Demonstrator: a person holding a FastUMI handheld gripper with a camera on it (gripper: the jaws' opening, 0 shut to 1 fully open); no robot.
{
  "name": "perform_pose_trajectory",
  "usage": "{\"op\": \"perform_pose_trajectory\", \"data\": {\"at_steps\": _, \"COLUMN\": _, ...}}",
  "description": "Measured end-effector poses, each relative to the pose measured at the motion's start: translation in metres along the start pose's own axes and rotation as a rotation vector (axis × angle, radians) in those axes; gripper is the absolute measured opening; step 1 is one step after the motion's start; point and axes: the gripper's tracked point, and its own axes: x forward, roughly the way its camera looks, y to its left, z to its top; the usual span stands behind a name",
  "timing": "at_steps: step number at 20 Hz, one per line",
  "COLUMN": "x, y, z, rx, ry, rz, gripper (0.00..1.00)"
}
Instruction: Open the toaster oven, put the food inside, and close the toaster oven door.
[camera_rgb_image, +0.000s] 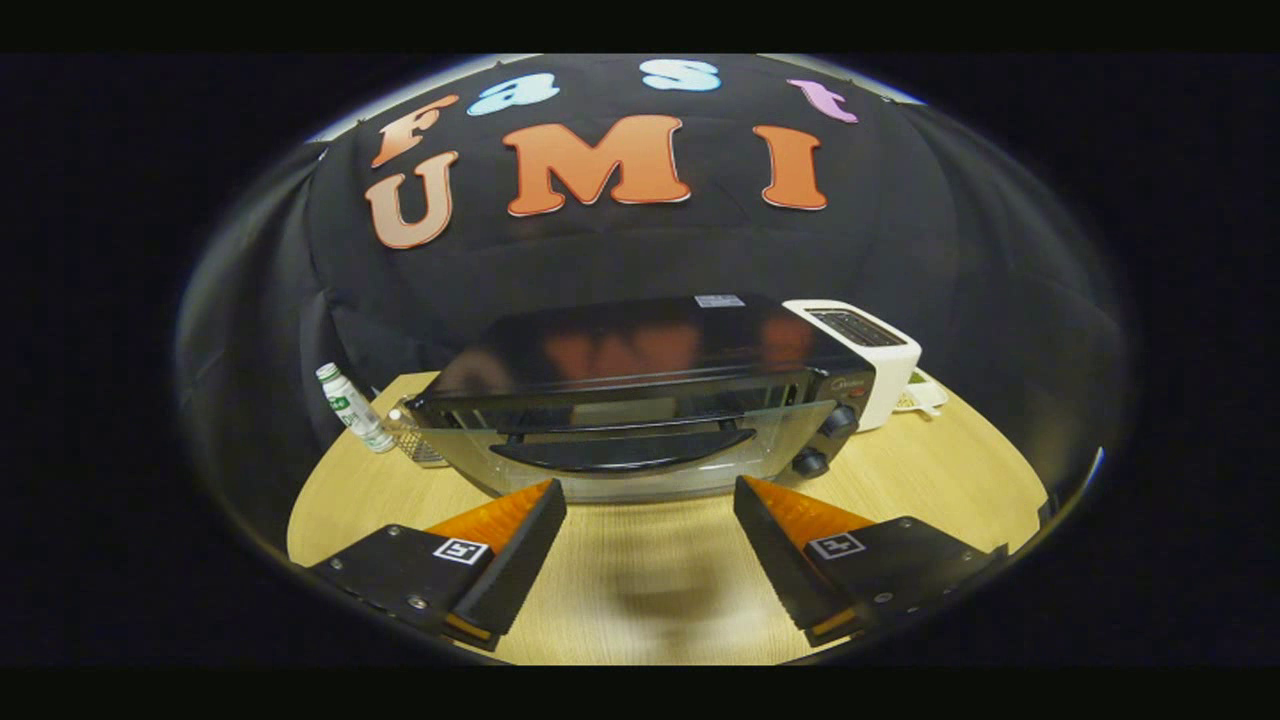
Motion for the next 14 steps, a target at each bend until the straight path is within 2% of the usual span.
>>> {"op": "perform_pose_trajectory", "data": {"at_steps": 3, "x": 0.014, "y": 0.002, "z": 0.016, "rx": -0.007, "ry": -0.022, "rz": -0.003, "gripper": 1.0}}
{"op": "perform_pose_trajectory", "data": {"at_steps": 5, "x": 0.022, "y": 0.016, "z": 0.013, "rx": -0.015, "ry": -0.001, "rz": 0.043, "gripper": 0.99}}
{"op": "perform_pose_trajectory", "data": {"at_steps": 8, "x": 0.033, "y": 0.023, "z": 0.005, "rx": -0.069, "ry": 0.002, "rz": 0.016, "gripper": 1.0}}
{"op": "perform_pose_trajectory", "data": {"at_steps": 14, "x": -0.007, "y": 0.026, "z": 0.014, "rx": -0.033, "ry": -0.005, "rz": 0.06, "gripper": 1.0}}
